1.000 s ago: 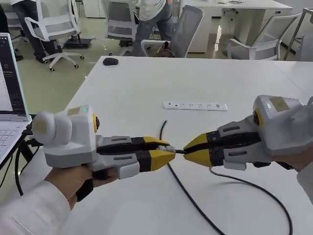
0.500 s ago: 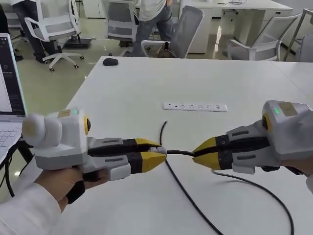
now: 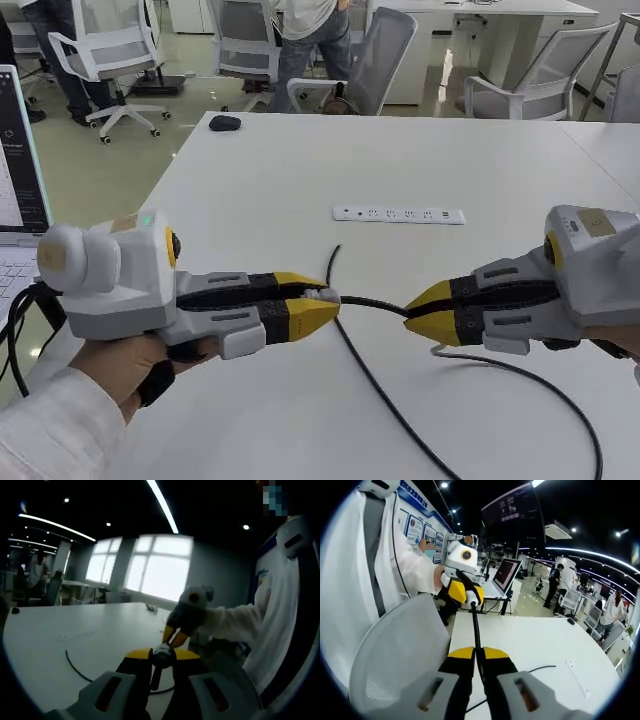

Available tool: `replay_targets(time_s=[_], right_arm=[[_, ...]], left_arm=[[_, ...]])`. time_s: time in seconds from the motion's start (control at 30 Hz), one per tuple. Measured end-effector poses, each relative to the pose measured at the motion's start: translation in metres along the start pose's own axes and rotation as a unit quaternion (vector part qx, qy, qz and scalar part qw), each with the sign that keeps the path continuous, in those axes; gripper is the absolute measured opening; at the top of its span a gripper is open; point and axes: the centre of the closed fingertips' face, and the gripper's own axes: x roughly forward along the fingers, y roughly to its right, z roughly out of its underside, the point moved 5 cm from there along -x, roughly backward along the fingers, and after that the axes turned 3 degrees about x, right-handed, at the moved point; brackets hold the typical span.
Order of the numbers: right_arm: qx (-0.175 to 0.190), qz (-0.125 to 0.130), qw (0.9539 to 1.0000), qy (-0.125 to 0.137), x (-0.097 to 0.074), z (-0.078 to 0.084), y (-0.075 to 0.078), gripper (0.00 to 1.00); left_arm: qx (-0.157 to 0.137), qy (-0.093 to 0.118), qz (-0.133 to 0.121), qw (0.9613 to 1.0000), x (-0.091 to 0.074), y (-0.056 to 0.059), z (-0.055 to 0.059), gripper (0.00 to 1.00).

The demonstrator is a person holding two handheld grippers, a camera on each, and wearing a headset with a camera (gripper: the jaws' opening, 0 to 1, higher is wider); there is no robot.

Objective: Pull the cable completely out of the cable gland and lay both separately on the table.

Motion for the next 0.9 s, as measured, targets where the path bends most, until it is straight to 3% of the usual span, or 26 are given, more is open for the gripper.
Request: replay_targets(time_s=[0.23, 0.47, 0.7, 0.9], right_arm=[[0.008, 0.002, 1.0000, -0.005, 0.003, 0.006, 0.001, 0.04], [0.020, -0.008, 0.9997, -0.015, 0.013, 0.016, -0.004, 0.08], [0.011, -0.008, 0.9999, 0.008, 0.021, -0.001, -0.005, 0.15], [-0.003, -0.013, 0.9996, 0.024, 0.026, -0.017, -0.007, 0.14]], left_arm=[[-0.007, 0.006, 0.007, 0.9999, 0.002, 0.003, -0.001, 0.16], [-0.003, -0.001, 0.016, 0.9999, 0.006, 0.007, 0.002, 0.15], [-0.009, 0.002, 0.014, 0.9999, 0.006, 0.006, 0.001, 0.15], [-0.017, 0.008, 0.010, 0.9998, 0.005, 0.004, 0.002, 0.16]])
